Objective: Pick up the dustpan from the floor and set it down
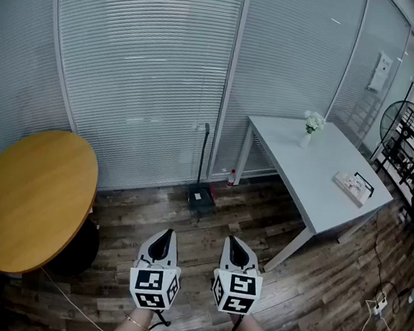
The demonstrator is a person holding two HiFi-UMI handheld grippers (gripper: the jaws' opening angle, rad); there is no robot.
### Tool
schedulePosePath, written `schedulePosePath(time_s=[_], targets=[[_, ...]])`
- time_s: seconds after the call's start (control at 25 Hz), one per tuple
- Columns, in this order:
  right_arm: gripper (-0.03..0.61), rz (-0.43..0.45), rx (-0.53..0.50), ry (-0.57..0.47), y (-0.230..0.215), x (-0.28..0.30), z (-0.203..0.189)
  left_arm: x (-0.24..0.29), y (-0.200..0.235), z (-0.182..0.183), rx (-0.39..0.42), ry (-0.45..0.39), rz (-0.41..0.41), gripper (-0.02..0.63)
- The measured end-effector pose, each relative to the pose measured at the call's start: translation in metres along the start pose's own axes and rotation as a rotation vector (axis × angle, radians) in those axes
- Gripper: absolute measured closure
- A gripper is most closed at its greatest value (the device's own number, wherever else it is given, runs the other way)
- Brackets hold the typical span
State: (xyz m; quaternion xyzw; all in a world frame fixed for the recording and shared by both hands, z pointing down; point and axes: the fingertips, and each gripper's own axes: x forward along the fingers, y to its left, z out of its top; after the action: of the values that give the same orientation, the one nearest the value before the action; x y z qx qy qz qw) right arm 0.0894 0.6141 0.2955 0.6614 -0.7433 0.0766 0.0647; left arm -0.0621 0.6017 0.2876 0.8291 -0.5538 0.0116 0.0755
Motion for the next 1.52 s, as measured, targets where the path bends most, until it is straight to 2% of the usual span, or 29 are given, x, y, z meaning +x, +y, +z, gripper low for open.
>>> schedulePosePath(time_s=[0.2,0.4,0.72,1.0,1.28,1.52], targets=[[0.548,-0.005,-0.004,-0.004,0.007,0.0,0.0,-0.001,0.007,0.0,0.001,-0.003,-0.01,0.609],[0.548,-0.019,0.037,0.006,0.012,0.005,-0.005,-0.003,0.016,-0.002,-0.001,0.0,-0.02,0.609],[0.548,-0.06,0.027,0.018,0.029,0.008,-0.011,-0.009,0.045,-0.009,-0.002,0.016,-0.018,0.609],[0.546,-0.053,0.028,0.041,0.036,0.021,-0.013,-0.004,0.056,-0.014,0.013,0.044,-0.018,0.609],[0.548,-0.043,0.039,0.045,0.034,0.06,-0.011,0.026,0.082,-0.015,-0.007,0.047,0.016,0.609],[0.548,-0.041,0.049,0.044,0.007,0.119,-0.003,0.086,0.091,-0.017,-0.009,0.054,0.034,0.609]])
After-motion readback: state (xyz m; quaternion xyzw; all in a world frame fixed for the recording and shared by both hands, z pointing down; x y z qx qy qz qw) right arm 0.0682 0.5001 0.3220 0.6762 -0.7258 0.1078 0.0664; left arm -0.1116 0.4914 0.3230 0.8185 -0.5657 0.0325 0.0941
